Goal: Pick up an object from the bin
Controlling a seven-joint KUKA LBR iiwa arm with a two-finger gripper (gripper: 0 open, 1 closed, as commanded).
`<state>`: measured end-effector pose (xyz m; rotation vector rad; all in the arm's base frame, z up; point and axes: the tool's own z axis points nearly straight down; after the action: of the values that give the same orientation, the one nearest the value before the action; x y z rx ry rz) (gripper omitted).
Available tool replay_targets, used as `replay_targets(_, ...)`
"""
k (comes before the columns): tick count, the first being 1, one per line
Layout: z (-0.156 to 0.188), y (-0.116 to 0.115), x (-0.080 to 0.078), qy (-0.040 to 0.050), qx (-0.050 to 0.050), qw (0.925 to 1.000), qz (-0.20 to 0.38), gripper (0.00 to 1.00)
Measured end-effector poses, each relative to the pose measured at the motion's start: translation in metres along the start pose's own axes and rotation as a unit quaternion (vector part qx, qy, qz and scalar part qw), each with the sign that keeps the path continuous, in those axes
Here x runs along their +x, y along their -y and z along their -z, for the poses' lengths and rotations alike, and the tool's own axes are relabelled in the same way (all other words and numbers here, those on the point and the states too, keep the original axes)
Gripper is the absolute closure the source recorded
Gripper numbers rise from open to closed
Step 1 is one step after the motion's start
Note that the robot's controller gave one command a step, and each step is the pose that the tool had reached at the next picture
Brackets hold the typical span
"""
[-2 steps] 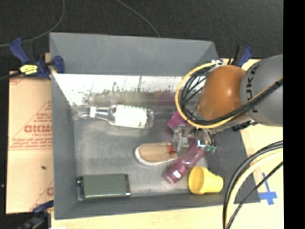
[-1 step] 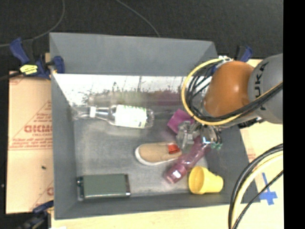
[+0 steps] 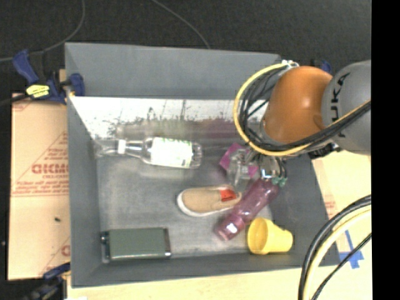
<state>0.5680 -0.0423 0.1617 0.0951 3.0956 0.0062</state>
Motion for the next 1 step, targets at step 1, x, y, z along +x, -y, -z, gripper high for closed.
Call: replay_targets(1, 0.0228, 0.0165, 0.0138, 0.0026, 0.002, 1.0000, 0.007, 1.00)
